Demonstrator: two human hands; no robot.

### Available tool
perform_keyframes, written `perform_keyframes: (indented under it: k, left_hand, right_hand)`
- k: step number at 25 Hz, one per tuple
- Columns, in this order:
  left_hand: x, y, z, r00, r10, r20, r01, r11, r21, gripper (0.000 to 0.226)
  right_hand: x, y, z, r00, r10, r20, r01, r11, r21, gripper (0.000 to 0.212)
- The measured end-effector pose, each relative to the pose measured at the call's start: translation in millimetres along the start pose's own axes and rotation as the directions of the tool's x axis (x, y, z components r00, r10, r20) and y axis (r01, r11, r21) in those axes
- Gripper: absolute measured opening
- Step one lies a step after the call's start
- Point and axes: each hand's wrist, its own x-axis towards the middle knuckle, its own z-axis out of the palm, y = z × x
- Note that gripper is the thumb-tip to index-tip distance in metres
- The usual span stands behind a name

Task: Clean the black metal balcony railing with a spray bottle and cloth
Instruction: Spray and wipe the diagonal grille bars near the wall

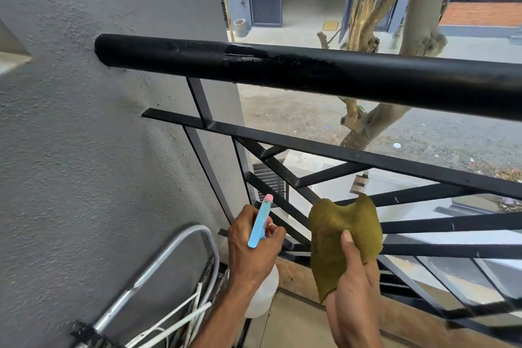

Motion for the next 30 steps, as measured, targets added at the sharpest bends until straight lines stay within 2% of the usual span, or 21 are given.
perform_keyframes:
  k: [4, 7, 9, 13, 18, 20, 25, 30]
  left_hand:
    - [-14, -4, 15, 0.999, -0.008, 0.032, 0.008, 1.0, -0.009, 0.029]
    - [-23, -4, 23, 0.999, 0.033, 0.028, -0.034, 0.999, 0.028, 0.042]
    - [-29, -3, 28, 0.999, 0.023, 0.038, -0.024, 0.999, 0.032, 0.045]
    - [-38, -5, 37, 0.997, 0.003, 0.074, -0.005, 1.0, 0.024, 0.04]
    - [-56, -8, 52, 0.984, -0.101, 0.147, 0.096, 0.995, 0.038, 0.036]
    - [-60, -7, 56, 0.979, -0.105, 0.172, 0.1, 0.994, 0.038, 0.033]
    - [-69, -12, 72, 0.979, -0.075, 0.188, 0.062, 0.995, 0.074, 0.039]
    - [-77, -20, 88, 0.966, -0.142, 0.214, 0.126, 0.988, 0.085, 0.031]
  right_hand:
    - [2, -3, -14, 0.998, -0.008, -0.056, 0.009, 1.0, 0.006, 0.046]
    - [6, -5, -26, 0.997, -0.02, -0.069, 0.022, 0.999, 0.039, 0.043]
    - [6, -7, -34, 0.997, -0.018, -0.07, 0.021, 0.999, 0.045, 0.049]
    - [7, -8, -49, 0.995, -0.031, -0.093, 0.035, 0.999, 0.037, 0.051]
    - [14, -9, -73, 0.991, -0.021, -0.131, 0.025, 0.999, 0.032, 0.052]
    - [13, -11, -80, 0.989, -0.007, -0.148, 0.011, 1.0, 0.026, 0.047]
    - [14, -9, -96, 0.991, 0.022, -0.135, -0.023, 1.0, -0.003, 0.014]
    - [17, -15, -114, 0.986, 0.002, -0.167, -0.002, 1.0, 0.004, 0.01]
